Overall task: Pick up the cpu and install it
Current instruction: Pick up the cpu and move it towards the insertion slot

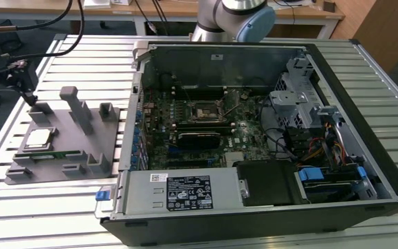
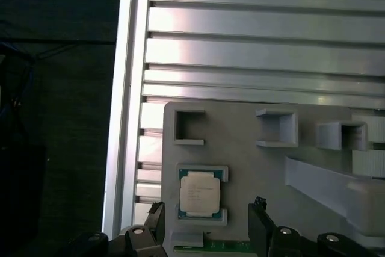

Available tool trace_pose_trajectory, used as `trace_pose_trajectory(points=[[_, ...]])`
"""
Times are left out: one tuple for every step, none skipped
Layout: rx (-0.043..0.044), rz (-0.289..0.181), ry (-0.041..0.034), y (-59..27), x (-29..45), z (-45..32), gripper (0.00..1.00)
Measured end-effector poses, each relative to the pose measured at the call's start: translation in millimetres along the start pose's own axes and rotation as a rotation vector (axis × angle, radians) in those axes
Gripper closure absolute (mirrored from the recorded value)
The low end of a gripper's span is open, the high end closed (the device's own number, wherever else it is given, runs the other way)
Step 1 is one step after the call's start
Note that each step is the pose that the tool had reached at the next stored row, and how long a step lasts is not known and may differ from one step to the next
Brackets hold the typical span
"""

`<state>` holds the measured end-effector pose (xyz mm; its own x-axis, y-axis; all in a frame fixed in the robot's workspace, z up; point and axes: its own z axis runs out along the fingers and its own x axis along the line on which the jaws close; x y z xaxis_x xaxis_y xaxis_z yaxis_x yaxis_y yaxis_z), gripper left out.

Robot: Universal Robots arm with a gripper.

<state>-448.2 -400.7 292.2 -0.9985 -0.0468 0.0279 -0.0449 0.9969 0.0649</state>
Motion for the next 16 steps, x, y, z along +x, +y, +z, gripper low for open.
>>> trace_pose_trajectory(points=[[0.0,-0.006,0.0003,-0.7,0.2,1.0,0.34],[0.0,-0.012,0.0006,-1.2,0.5,1.9,0.34],[0.0003,-0.018,0.0012,-1.7,0.8,2.6,0.34],[0.0005,-0.025,0.0017,-2.3,1.0,3.5,0.34],[0.0006,-0.031,0.0021,-2.8,1.3,4.3,0.34],[0.0008,-0.036,0.0024,-3.3,1.7,5.3,0.34],[0.0009,-0.039,0.0027,-3.7,2.1,6.3,0.34],[0.0008,-0.04,0.0025,-3.8,2.2,7.1,0.34],[0.0009,-0.04,0.0027,-3.9,2.1,7.6,0.34],[0.0009,-0.04,0.0028,-4.0,2.1,8.0,0.34],[0.0009,-0.04,0.0028,-4.0,2.1,8.6,0.34],[0.0009,-0.04,0.0028,-4.0,2.1,9.1,0.34],[0.0008,-0.04,0.0028,-4.1,2.1,9.6,0.34],[0.0008,-0.04,0.0028,-4.1,2.1,10.2,0.34],[0.0007,-0.04,0.0028,-4.2,2.1,10.7,0.34],[0.0005,-0.04,0.0027,-4.2,2.1,11.4,0.34]])
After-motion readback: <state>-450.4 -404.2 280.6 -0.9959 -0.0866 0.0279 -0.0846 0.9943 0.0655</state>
